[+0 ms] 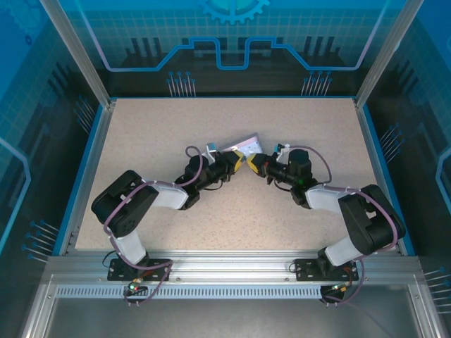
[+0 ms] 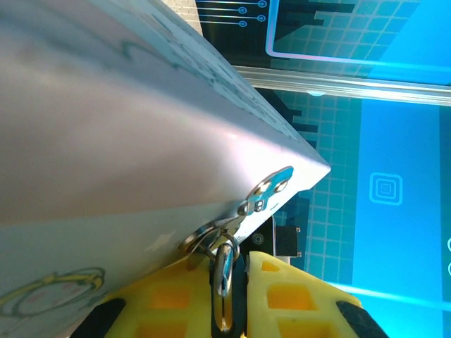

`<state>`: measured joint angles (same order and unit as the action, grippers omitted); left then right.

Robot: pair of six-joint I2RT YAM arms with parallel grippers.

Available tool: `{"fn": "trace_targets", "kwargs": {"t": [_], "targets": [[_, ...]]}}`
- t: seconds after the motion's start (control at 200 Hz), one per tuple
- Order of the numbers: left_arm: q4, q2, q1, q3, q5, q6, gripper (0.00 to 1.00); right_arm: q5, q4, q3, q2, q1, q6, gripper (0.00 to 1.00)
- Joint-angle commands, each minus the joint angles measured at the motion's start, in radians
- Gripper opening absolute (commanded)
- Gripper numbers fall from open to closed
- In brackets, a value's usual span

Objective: Unlock the padlock with the key

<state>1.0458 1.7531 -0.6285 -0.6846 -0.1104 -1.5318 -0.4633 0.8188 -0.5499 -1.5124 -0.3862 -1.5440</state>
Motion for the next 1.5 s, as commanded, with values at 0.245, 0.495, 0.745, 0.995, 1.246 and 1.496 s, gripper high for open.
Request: {"fn": "trace_targets", "kwargs": {"t": [0.245, 0.495, 0.745, 0.995, 1.246, 1.496], "targets": [[0.085, 0.025, -0.048, -0.048, -0.067, 0.007, 0.00, 0.018, 0.005, -0.088, -0.036, -0.052, 0.034, 0.00], [0.062, 0.026, -0.055, -0.050, -0.068, 0.028, 0.00, 0.038, -0.010, -0.091, -0.047, -0.054, 0.037, 0.00], [0.084, 0.055, -0.055, -0.041, -0.042, -0.003, 0.00, 0.024, -0.056, -0.140, -0.055, -0.057, 0.057, 0.00], [0.119, 0.084, -0.055, -0.010, 0.038, -0.073, 0.00, 0.026, -0.075, -0.136, -0.052, -0.056, 0.078, 0.13], [0.094, 0.079, -0.043, 0.003, 0.066, -0.072, 0.00, 0.023, -0.060, -0.114, -0.031, -0.051, 0.087, 0.30], [0.088, 0.075, -0.031, 0.004, 0.068, -0.067, 0.00, 0.005, -0.120, -0.088, 0.017, -0.044, 0.125, 0.68]]}}
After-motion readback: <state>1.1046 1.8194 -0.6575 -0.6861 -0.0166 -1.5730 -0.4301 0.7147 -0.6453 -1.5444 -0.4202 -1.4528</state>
